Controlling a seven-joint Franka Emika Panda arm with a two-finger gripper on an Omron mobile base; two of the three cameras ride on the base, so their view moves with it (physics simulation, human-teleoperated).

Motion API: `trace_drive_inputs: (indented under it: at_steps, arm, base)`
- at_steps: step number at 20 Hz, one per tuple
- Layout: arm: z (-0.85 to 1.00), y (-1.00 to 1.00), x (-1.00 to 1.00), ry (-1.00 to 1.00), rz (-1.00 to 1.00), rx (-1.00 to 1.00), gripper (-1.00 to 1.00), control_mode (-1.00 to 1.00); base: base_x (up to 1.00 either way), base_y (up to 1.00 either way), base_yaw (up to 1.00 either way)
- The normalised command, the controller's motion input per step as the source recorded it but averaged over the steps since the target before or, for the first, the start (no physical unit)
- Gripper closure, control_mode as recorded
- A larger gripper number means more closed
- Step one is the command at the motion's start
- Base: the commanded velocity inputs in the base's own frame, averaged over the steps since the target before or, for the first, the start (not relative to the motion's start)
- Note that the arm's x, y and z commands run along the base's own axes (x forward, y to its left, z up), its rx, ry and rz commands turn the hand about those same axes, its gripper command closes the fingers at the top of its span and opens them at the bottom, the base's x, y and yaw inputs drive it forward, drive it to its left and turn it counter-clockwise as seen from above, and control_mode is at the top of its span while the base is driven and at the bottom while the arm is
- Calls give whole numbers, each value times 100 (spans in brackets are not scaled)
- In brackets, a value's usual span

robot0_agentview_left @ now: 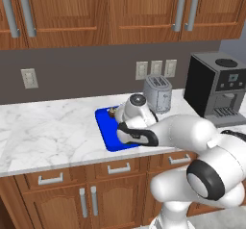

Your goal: Place the bowl with donut and the cupcake onto the tray.

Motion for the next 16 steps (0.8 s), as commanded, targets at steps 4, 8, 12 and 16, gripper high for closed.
trace_drive_inputs:
  at_steps: [4, 8, 12, 16]
  arm:
    - [0, 39, 0, 0, 7, 0, 100, -100]
    - [-11, 25, 0, 1, 8, 0, 100, -100]
    - [-34, 13, 0, 4, 8, 0, 100, -100]
    - [-41, 2, 13, 5, 8, 0, 100, -100]
  base:
    - [0, 0, 0]
    - [0, 0, 0]
    - [0, 0, 0]
    - [0, 0, 0]
